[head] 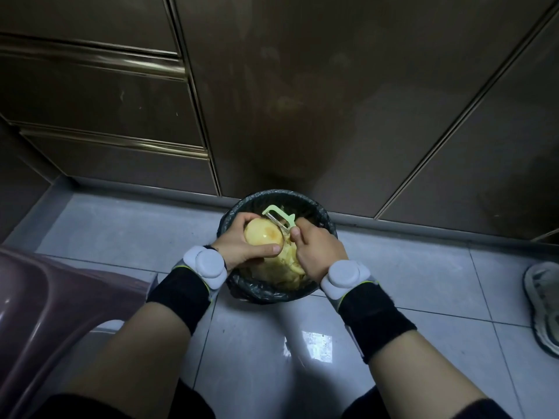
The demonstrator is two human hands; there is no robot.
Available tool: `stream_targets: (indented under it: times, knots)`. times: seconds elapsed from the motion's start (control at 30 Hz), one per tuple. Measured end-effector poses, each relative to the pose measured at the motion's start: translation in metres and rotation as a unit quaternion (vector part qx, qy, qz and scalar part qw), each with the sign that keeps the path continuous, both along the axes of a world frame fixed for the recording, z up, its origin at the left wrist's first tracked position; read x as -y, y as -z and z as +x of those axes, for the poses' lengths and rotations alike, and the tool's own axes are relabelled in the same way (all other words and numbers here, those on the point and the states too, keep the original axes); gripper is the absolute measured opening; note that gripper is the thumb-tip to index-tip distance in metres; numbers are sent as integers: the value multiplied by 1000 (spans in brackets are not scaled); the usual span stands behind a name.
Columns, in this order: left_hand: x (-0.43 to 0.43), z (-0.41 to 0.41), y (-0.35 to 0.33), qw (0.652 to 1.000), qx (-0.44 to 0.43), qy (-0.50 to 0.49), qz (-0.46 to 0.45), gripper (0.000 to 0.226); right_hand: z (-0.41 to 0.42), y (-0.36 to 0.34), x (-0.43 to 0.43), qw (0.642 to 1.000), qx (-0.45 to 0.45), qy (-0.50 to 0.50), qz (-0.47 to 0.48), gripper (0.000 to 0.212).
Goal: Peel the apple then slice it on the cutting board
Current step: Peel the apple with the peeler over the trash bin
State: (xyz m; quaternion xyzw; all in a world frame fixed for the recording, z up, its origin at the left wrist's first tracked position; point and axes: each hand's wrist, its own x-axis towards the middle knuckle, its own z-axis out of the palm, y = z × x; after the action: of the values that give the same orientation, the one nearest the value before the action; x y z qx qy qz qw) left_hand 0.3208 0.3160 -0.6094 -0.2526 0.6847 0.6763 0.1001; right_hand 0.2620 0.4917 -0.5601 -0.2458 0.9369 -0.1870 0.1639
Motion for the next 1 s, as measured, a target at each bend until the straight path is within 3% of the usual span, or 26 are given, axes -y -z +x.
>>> stream_targets:
  times: [0.17, 0.37, 0.47, 0.53, 0.67, 0.77, 0.9, 1.0]
  knots:
    - [-4, 1, -2, 997, 25, -12, 74, 77, 1, -9, -4, 998, -31, -50, 17, 18]
    - [-6, 3, 0, 997, 25, 15, 76, 69, 6, -11, 4, 989, -72, -114, 57, 23]
    - [-4, 2, -2, 996, 27, 27, 77, 86, 5, -12, 7, 989, -91, -91, 68, 21]
    - [-3, 2, -1, 998, 30, 38, 30, 87, 2, -11, 7, 993, -80, -46, 73, 18]
    - [-10, 6, -4, 998, 27, 55, -25, 87, -5, 1, -1, 989, 23, 24, 144, 22]
    - [-11, 5, -11, 998, 21, 37, 45, 95, -7, 5, -5, 982, 81, 51, 160, 30]
    - [-8, 4, -10, 993, 4, 8, 119, 104, -6, 4, -3, 991, 43, 52, 119, 21]
    - [-10, 3, -16, 981, -8, -12, 193, 84, -3, 3, -1, 995, 34, 43, 78, 26]
